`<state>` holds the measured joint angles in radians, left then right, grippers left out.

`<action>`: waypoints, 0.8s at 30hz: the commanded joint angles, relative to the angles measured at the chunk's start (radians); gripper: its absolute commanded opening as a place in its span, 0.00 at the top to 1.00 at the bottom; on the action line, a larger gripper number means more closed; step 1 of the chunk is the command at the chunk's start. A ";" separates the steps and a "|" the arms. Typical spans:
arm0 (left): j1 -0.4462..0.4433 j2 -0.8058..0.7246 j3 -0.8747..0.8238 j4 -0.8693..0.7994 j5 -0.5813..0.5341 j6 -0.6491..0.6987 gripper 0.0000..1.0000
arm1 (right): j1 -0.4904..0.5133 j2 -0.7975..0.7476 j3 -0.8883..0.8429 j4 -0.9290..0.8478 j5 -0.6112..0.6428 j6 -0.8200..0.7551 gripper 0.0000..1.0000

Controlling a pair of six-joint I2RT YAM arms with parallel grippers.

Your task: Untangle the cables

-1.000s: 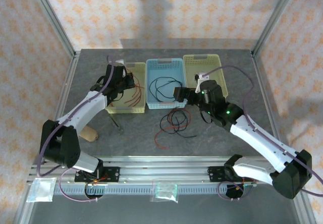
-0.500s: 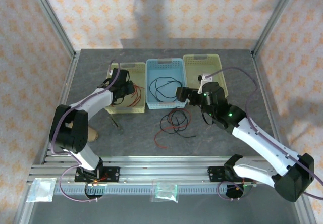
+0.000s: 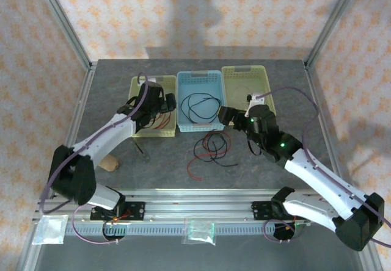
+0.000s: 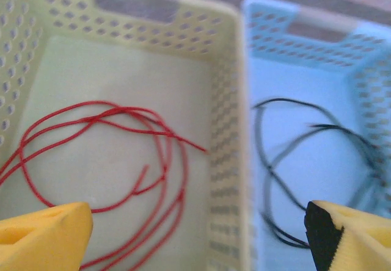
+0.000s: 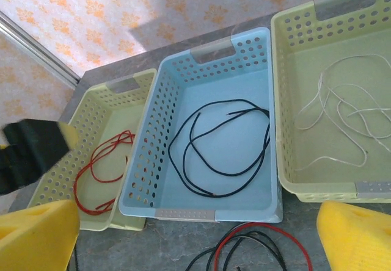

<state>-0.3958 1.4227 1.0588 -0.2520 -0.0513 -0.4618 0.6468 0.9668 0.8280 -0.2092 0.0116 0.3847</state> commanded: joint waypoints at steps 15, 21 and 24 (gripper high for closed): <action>-0.390 -0.227 -0.250 0.178 -0.040 -0.174 0.20 | -0.003 0.149 0.067 -0.357 -0.071 0.138 0.25; -0.499 -0.161 -0.333 0.313 -0.029 -0.260 0.37 | -0.003 0.256 0.068 -0.406 -0.105 0.154 0.34; -0.541 -0.105 -0.354 0.366 -0.025 -0.283 0.41 | -0.003 0.290 0.056 -0.409 -0.101 0.174 0.38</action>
<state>-0.9081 1.2827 0.7246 0.0116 -0.0746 -0.6899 0.6468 1.2415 0.8753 -0.5713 -0.0872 0.5320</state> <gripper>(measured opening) 0.602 0.628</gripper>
